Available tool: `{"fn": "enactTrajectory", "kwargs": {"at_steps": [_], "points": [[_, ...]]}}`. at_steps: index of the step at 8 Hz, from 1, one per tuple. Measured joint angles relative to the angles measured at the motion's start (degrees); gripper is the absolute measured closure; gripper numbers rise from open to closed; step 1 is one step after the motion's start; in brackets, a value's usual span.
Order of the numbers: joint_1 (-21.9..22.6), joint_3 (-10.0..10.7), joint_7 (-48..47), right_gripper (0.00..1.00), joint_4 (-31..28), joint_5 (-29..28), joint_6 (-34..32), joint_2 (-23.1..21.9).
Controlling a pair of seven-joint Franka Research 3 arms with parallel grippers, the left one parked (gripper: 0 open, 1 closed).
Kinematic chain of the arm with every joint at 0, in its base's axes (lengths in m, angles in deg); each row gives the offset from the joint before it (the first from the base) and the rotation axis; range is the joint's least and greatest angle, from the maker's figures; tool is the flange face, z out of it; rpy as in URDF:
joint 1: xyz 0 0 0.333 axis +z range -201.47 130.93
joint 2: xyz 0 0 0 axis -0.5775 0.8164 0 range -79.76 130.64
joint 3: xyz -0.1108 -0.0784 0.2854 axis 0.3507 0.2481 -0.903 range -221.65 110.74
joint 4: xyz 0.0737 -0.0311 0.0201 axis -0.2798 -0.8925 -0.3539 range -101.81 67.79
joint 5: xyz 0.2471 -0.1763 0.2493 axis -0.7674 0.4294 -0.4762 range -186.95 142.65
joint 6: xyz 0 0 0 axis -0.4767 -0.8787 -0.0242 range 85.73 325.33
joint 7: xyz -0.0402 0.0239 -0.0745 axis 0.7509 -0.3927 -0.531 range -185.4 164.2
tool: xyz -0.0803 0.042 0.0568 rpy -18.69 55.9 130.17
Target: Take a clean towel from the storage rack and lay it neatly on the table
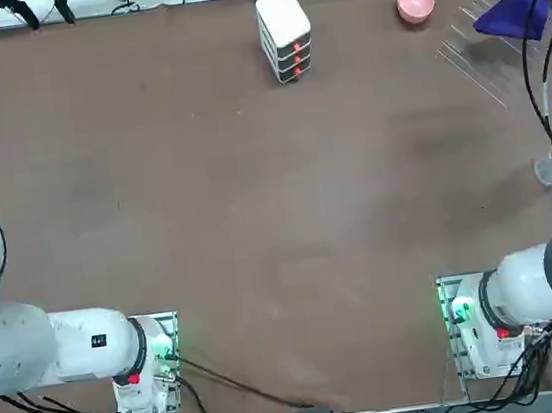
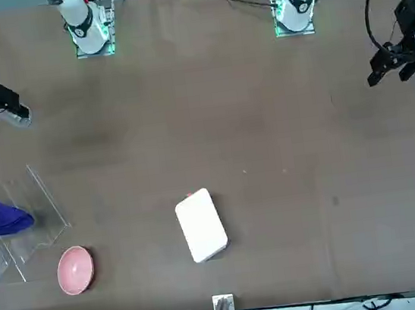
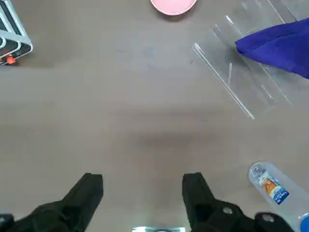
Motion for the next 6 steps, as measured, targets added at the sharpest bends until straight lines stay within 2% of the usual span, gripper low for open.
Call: {"fn": "enactTrajectory", "kwargs": {"at_steps": [6], "points": [[0.0, -0.1, 0.0, 0.00, 0.0, 0.3, -0.2, 0.0]]}}
